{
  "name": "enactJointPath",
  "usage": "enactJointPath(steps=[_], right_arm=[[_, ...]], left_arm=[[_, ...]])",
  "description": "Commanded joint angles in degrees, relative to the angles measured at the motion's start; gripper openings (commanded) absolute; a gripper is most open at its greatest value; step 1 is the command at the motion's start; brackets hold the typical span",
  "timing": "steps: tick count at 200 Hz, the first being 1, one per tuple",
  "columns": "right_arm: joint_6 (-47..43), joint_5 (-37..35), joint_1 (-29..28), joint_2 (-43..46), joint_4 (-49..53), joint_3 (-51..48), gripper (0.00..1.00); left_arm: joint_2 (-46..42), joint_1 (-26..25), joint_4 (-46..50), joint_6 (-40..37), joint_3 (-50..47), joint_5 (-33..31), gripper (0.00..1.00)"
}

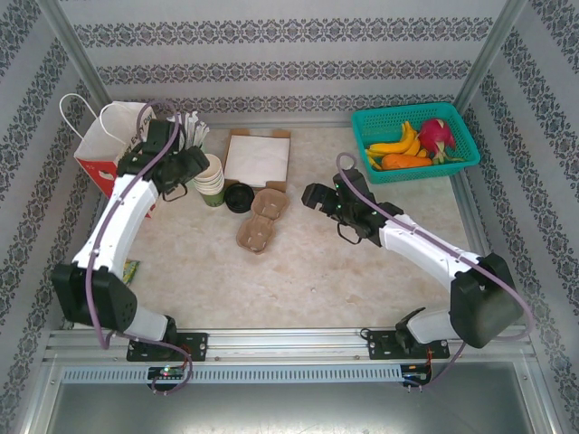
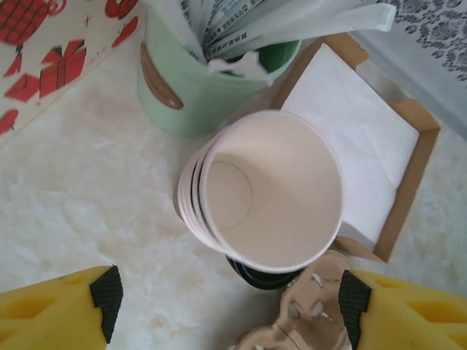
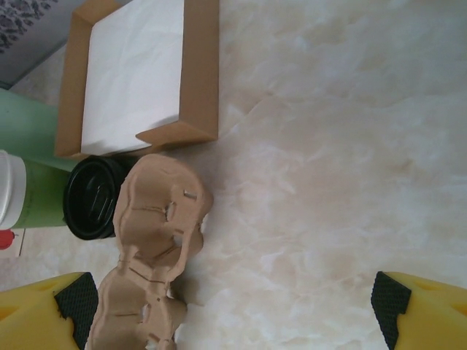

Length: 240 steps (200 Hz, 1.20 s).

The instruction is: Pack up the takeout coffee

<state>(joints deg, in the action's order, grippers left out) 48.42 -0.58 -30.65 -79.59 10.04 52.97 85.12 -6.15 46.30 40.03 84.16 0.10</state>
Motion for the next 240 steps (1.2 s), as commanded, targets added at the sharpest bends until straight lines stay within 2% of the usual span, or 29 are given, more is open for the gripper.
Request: enactJointPath(steps=[1,60,79,100,134,155,198,240], right_arm=[[2.09,-1.02,-0.89,-0.82,0.12,1.84,0.98],[0.68,-4.28,-0.99,0.68,3.19,2.08,0.98],[-0.19,-5.08,-0.98,0.77,4.88,3.12,0.98],[-1.21,-6.43,-0.99,0.84,6.35,4.27,0.98],[-1.99,-7.52,-0.91,1.19,7.09,4.65,0.98],[-2.03,-7.56,-0.98,1.37,7.15,4.43,0.98],[-1.68,-7.82,-0.98,2.1,7.17,3.77,0.98],[-1.63,-8.2,-1.0,3.03,7.18,3.08,0.98]], left_arm=[[5.56,-0.37,11.44,-7.66,7.33,-3.23,0.73],[15.27,-0.54,15.05,-10.58,16.62,-3.18,0.52],[17.27,-0.57,16.23,-10.34,18.77,-3.5,0.48],[17.88,-0.57,16.31,-10.07,19.2,-4.21,0.44],[18.36,-0.55,16.63,-9.71,18.86,-4.82,0.43],[18.88,-0.54,16.63,-10.07,18.93,-4.92,0.35],[19.57,-0.59,16.91,-10.28,18.77,-5.11,0.27],[19.46,-0.62,16.44,-10.15,18.36,-4.18,0.13]])
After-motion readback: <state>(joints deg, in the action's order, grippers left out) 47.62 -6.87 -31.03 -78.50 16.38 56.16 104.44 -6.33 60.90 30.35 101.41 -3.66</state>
